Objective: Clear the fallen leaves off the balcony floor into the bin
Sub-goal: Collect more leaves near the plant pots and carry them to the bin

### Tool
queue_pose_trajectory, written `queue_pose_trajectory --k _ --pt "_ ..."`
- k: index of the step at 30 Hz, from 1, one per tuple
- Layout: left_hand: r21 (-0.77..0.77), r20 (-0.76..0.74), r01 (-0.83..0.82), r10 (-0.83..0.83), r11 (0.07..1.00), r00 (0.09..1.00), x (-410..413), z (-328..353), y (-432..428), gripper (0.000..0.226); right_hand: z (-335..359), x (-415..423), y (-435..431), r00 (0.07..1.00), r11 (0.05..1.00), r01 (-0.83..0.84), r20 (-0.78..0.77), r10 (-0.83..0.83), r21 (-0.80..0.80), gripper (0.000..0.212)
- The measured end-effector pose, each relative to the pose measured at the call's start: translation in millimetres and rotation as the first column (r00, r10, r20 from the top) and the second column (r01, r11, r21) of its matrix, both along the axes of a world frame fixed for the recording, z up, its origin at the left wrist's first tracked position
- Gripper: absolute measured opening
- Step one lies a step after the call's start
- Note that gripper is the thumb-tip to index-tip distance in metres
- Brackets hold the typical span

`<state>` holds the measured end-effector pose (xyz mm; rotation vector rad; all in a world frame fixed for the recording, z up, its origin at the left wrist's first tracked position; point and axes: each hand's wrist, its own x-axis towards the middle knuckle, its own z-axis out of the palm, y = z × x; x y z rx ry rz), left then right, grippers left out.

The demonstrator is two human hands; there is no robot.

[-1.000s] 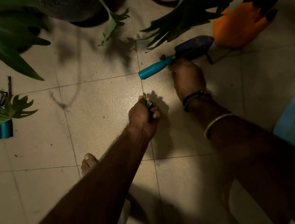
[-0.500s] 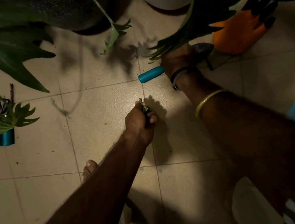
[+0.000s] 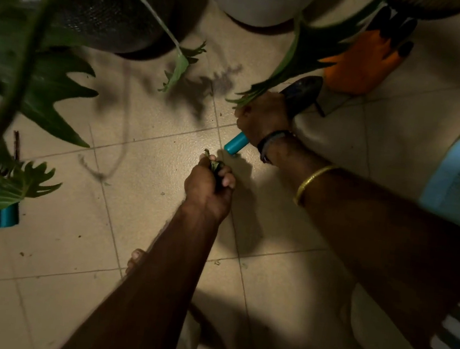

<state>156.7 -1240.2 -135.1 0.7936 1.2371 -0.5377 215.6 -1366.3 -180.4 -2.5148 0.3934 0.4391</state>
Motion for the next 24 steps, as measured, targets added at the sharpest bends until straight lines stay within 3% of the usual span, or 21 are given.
queue_pose_trajectory --k 2,4,7,9,13,18,24 --pt "-0.040 0.012 -0.042 0.043 0.998 0.999 2.5 12.1 -3.6 0.030 25.4 -23.6 6.0 0.961 0.928 0.263 0.016 -0.277 0.264 0.028" --pt "-0.100 0.018 -0.102 0.104 0.990 0.994 2.2 31.4 -9.2 0.033 56.3 -51.0 11.7 0.827 0.667 0.511 -0.096 -0.554 0.542 0.033" --pt "-0.124 0.031 -0.152 0.157 0.981 0.987 -4.1 71.0 -14.8 0.034 114.9 -86.1 21.0 0.628 0.307 0.695 -0.342 -0.699 0.650 0.032" --pt "-0.117 0.025 -0.175 0.179 0.978 0.983 -13.1 106.5 -15.7 0.035 164.0 -105.1 28.1 0.580 0.183 0.713 -0.423 -0.696 0.677 0.025" --pt "-0.121 0.004 -0.278 0.280 0.953 0.960 -41.3 189.2 -5.9 0.033 253.8 -129.8 41.4 0.578 0.211 0.730 -0.424 -0.697 0.650 0.017" --pt "-0.131 -0.023 -0.579 0.581 0.805 0.813 -52.4 314.6 35.1 0.035 377.4 -130.5 94.5 0.703 0.347 0.657 -0.377 -0.603 0.669 0.024" --pt "-0.175 0.018 -0.697 0.710 0.695 0.704 -42.9 455.2 127.3 0.028 509.5 -113.1 187.3 0.770 0.432 0.597 -0.332 -0.545 0.676 0.021"
